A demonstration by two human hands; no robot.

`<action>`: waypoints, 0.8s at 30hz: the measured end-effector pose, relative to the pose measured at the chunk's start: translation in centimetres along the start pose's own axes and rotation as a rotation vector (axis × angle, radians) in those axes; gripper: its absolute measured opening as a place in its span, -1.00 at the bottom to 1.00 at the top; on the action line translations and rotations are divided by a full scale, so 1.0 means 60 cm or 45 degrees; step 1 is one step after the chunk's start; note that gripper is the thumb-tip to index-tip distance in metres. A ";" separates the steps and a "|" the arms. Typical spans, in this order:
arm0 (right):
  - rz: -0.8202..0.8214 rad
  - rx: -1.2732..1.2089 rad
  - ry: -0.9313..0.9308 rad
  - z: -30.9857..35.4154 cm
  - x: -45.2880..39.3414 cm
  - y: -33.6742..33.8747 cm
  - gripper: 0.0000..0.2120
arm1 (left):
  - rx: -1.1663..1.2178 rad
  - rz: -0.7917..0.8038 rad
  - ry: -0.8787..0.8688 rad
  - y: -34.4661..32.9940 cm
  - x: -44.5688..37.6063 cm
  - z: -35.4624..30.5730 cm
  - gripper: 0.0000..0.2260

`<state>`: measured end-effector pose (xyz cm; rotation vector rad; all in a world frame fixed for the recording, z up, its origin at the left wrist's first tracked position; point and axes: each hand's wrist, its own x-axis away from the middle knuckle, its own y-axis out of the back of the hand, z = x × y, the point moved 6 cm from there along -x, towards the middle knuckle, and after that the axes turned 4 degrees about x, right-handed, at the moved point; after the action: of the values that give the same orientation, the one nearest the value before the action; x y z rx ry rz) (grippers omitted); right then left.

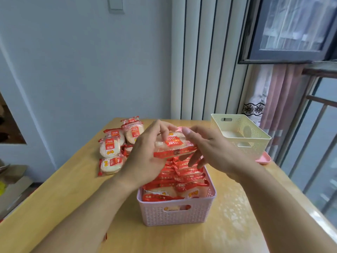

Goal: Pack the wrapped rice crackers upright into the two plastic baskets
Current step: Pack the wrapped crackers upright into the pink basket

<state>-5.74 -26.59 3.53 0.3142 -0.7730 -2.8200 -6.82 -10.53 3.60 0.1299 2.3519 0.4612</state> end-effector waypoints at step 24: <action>0.296 0.621 0.059 -0.010 0.022 0.048 -0.63 | -0.677 1.155 0.418 -0.063 0.022 0.094 -0.29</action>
<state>-6.46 -29.63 4.32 0.3335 -1.3841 -2.3721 -3.80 -12.13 -2.44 0.9364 2.2672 1.6159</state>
